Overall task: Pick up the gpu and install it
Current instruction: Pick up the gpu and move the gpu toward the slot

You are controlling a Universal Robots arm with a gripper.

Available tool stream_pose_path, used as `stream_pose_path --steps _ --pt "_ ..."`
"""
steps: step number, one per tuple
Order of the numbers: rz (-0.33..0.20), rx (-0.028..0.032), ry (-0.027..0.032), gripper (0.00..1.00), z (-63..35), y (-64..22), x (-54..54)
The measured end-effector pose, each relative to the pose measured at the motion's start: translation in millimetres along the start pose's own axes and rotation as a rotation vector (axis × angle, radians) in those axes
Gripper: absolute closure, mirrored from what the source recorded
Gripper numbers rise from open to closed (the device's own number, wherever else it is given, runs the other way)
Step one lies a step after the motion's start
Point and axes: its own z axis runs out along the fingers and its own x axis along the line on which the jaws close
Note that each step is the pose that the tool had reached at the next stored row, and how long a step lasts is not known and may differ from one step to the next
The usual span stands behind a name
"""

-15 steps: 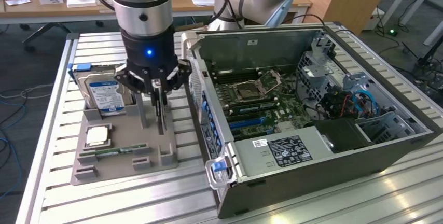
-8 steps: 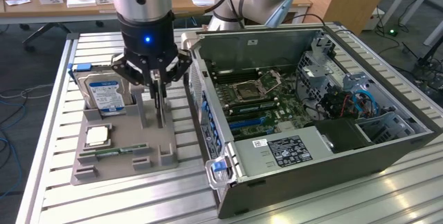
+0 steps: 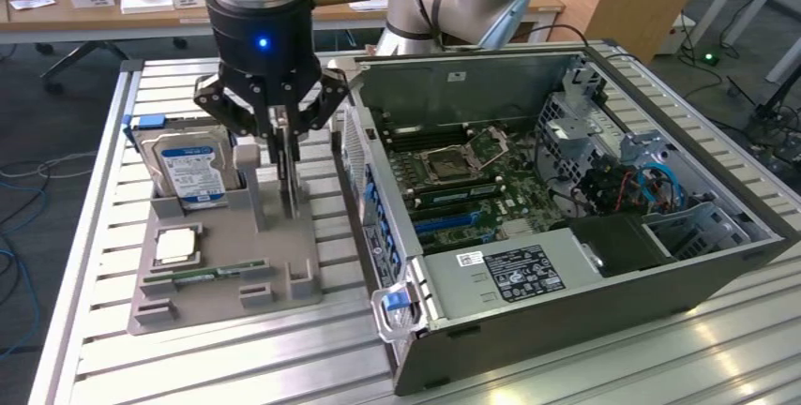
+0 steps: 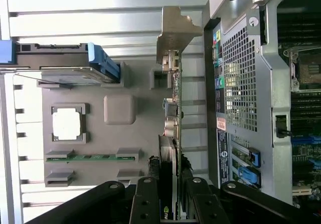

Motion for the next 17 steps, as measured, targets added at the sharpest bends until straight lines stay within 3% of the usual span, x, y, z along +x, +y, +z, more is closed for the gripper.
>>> stream_pose_path --steps 17 --pt "0.0 0.0001 0.0 0.74 -37.8 2.0 -0.8"
